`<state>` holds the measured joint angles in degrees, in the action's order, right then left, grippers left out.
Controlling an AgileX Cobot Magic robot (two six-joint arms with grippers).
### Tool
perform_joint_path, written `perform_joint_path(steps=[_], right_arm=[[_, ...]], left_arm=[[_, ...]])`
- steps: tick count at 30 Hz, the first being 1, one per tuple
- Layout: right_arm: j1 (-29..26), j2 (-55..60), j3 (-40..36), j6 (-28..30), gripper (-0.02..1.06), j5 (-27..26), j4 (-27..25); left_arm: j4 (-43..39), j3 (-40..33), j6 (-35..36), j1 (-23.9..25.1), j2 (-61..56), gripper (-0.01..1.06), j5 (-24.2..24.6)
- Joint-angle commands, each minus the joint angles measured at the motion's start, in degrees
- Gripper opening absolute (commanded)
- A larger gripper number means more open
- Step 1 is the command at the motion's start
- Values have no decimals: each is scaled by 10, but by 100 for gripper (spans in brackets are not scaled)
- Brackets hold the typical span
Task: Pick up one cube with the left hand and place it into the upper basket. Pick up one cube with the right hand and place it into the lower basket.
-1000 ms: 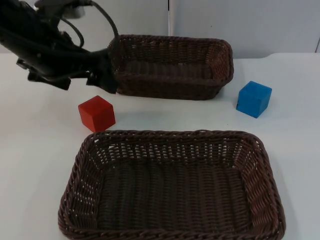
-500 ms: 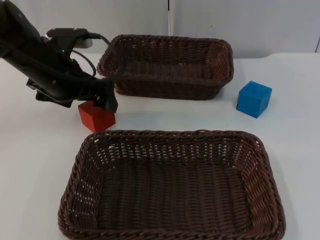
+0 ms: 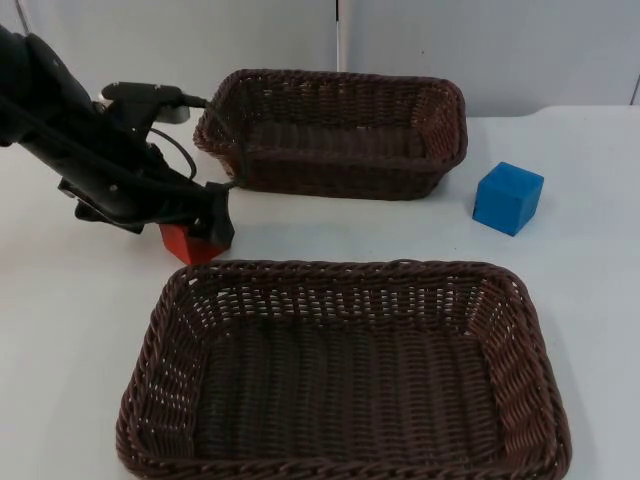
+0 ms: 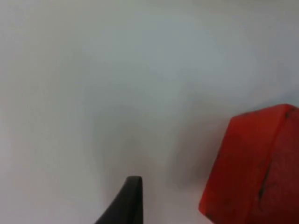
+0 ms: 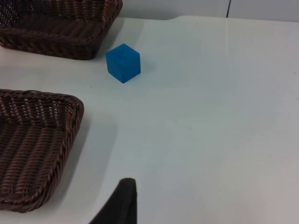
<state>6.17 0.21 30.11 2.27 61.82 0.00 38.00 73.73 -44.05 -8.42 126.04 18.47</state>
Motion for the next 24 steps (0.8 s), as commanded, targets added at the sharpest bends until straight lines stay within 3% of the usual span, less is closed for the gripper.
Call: perform_joint_path(steps=[1,18,20,21,24], right_arm=[[-3,-2,-5,-1,105,0,0],[-3,-2,-5,-1,105,0,0],[-3,-2,-5,-1,105,0,0],[-3,-2,-5,-1,105,0,0],[-3,-2,-5,-1,105,0,0]], left_arm=[[7,7,-26,-3,10,105,4],[21,9,-37,-3,19,103,4],[21,9,-37,-3,19,93,4],[21,9,-37,-3,19,93,4],[24,9,-37,-3,19,62,12]])
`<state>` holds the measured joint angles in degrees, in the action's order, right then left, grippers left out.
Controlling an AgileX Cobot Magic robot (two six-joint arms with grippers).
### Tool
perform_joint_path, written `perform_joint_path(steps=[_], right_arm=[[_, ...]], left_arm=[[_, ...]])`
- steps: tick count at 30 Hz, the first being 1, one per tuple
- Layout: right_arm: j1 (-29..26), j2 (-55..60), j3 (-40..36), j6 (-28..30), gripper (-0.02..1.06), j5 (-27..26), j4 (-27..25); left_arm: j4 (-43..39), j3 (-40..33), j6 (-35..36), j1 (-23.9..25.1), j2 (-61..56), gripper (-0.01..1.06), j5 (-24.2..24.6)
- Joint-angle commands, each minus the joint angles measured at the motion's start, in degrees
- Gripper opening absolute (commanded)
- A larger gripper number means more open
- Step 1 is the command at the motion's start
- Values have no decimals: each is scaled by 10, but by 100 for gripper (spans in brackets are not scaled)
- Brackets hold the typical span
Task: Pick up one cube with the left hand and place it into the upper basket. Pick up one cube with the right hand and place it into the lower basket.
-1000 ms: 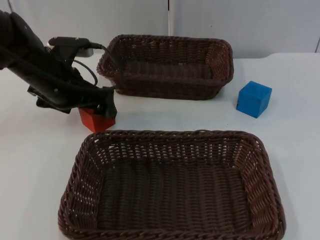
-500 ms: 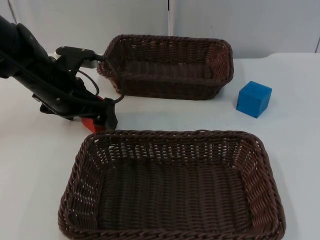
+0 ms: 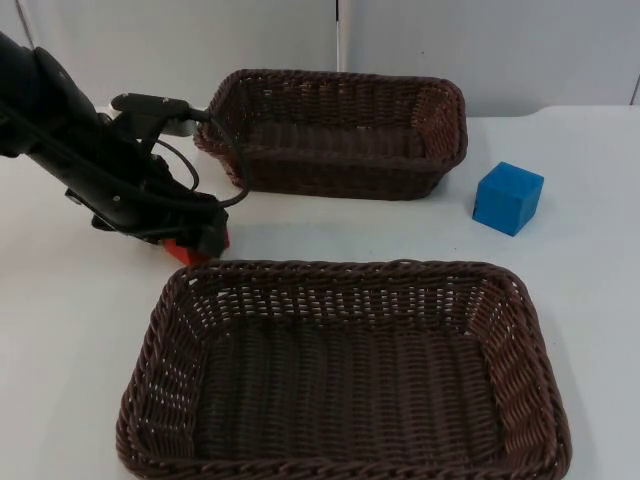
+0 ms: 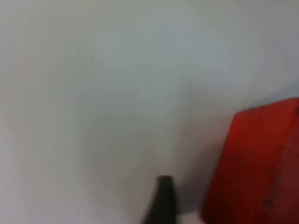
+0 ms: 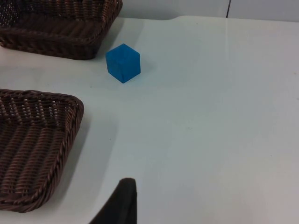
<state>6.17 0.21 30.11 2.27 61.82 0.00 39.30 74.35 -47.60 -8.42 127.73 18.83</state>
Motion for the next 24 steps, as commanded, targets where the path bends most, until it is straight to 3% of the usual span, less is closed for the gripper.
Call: perform_joint_path(steps=[1,2,3,5,6,24], right_arm=[[-3,-2,-5,-1,105,0,0],[-3,-2,-5,-1,105,0,0],[-3,-2,-5,-1,105,0,0],[-3,-2,-5,-1,105,0,0],[-3,-2,-5,-1,105,0,0],[-3,-2,-5,-1,105,0,0]], left_arm=[[15,3,-2,-3,2,49,17],[18,3,-2,-3,-2,37,27],[18,3,-2,-3,-2,37,27],[18,3,-2,-3,-13,8,44],[20,3,-2,-3,-23,0,48],[29,3,14,-3,-241,0,104]])
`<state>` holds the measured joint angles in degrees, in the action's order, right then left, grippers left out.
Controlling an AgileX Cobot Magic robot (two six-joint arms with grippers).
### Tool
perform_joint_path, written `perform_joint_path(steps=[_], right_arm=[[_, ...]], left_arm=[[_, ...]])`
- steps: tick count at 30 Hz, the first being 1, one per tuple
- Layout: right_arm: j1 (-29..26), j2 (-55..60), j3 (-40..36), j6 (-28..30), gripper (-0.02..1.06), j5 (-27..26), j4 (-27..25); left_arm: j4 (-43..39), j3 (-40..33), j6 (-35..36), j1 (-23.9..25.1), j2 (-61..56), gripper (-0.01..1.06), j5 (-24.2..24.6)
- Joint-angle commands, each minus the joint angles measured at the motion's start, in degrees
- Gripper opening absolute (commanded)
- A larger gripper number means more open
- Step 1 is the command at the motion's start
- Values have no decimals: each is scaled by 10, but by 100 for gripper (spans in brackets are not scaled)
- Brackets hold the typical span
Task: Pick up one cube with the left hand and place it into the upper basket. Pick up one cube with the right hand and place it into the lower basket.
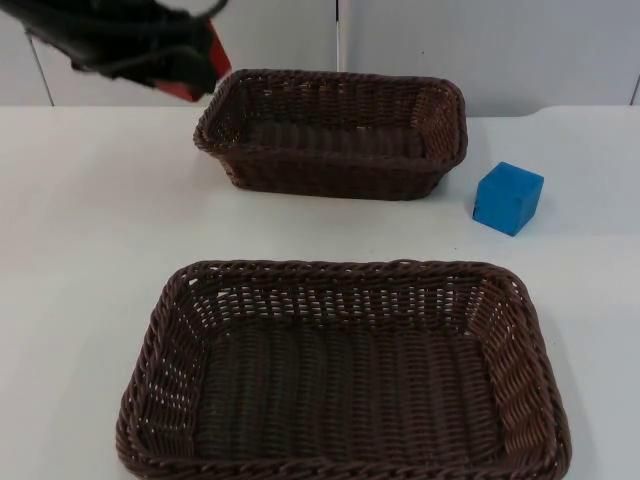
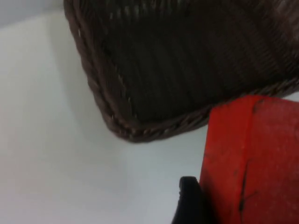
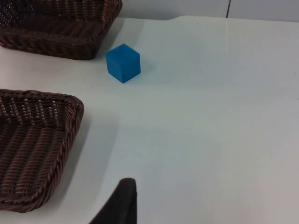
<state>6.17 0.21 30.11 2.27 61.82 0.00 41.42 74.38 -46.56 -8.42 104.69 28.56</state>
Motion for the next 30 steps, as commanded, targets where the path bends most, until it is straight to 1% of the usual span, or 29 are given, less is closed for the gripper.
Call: perform_joint_path(steps=[1,9,20,27,30], right_arm=[[-3,-2,-5,-1,105,0,0],[-3,-2,-5,-1,105,0,0],[-3,-2,-5,-1,105,0,0],[-3,-2,-5,-1,105,0,0],[-3,-2,-5,-1,105,0,0]], left_arm=[[7,3,3,-3,-15,0,7],[6,3,3,-3,-21,0,20],[12,3,3,-3,-21,0,23],[24,3,3,-3,-21,0,17],[48,3,3,-3,-18,0,14]])
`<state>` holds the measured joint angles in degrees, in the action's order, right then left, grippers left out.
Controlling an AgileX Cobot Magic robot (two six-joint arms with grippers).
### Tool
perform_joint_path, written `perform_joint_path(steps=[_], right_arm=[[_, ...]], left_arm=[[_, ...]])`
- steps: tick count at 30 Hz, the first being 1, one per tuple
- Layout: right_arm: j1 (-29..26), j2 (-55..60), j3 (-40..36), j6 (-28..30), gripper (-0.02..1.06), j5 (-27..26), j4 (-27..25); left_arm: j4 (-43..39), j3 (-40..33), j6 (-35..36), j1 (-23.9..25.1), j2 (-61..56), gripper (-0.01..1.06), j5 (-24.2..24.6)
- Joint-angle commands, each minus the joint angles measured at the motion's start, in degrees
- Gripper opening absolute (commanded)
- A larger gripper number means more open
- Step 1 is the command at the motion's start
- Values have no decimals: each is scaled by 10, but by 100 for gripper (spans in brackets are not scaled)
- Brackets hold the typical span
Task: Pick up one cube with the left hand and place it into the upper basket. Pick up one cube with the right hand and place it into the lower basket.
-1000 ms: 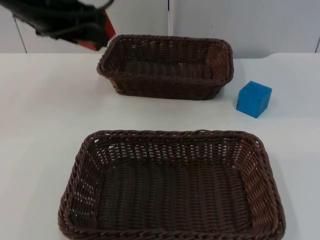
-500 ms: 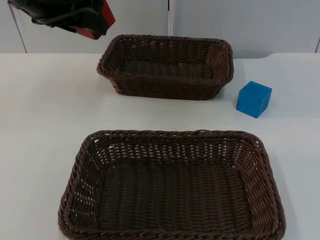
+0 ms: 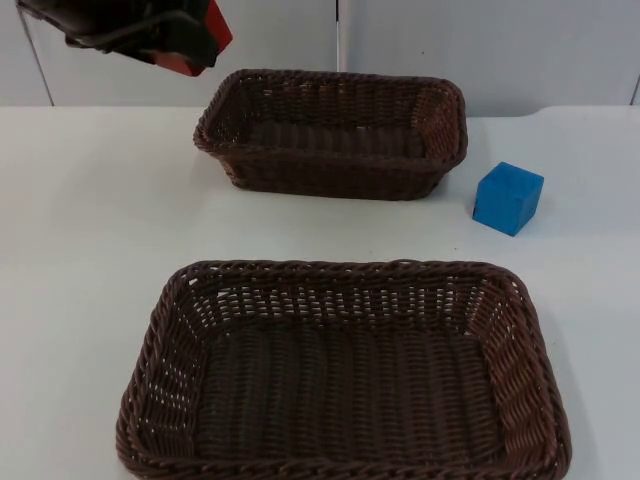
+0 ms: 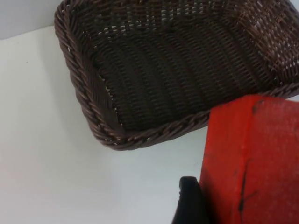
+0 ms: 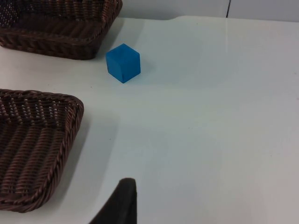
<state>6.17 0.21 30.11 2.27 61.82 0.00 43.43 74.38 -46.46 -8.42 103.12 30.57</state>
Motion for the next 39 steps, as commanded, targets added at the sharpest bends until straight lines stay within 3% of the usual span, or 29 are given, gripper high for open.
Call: perform_joint_path(steps=[1,8,15,19,24,39], right_arm=[[-3,-2,-5,-1,105,0,0],[-3,-2,-5,-1,105,0,0],[-3,-2,-5,-1,105,0,0],[-3,-2,-5,-1,105,0,0],[-3,-2,-5,-1,105,0,0],[-3,-2,-5,-1,105,0,0]], left_arm=[[28,3,2,-3,-2,0,-6],[53,4,-4,-3,19,0,-41],[57,62,-4,-3,85,0,-8],[57,149,-4,-5,152,0,37],[57,246,1,-22,221,0,57],[56,474,3,-57,406,0,47]])
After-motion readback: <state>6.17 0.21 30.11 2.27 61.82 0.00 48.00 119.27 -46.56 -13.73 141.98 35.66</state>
